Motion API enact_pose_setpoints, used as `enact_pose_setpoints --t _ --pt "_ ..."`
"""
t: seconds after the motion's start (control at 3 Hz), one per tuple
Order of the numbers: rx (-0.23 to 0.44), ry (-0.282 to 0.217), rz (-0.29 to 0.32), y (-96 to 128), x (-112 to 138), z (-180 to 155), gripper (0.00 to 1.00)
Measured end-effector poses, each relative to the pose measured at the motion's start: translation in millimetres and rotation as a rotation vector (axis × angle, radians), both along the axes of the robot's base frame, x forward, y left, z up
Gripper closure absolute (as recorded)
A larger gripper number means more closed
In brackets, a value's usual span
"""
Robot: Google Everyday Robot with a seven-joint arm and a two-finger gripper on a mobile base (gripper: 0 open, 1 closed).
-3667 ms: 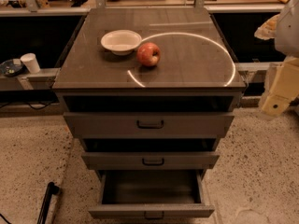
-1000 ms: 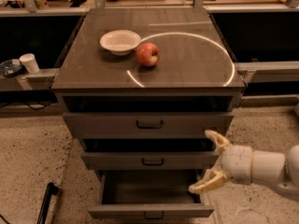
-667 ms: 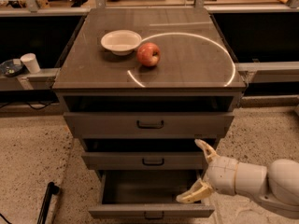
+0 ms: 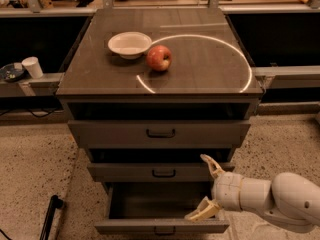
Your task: Close bottom drawer
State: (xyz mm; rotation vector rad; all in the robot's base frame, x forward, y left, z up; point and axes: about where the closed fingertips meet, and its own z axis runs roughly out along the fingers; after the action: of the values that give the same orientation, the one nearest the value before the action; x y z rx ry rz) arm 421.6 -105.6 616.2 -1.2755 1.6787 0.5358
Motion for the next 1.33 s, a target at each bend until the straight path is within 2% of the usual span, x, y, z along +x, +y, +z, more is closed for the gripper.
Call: enact_pose_setpoints --t 0.33,0.67,1.0,1.33 --pt "-0.087 -0.124 0.052 7 1 -53 0.0" --pt "-0.159 -0.183 0.164 13 -12 -128 0.0" --pt "-0.159 -0.183 0.164 13 -12 -128 0.0" --pt "-0.163 -0.131 0.181 10 -6 -152 0.0"
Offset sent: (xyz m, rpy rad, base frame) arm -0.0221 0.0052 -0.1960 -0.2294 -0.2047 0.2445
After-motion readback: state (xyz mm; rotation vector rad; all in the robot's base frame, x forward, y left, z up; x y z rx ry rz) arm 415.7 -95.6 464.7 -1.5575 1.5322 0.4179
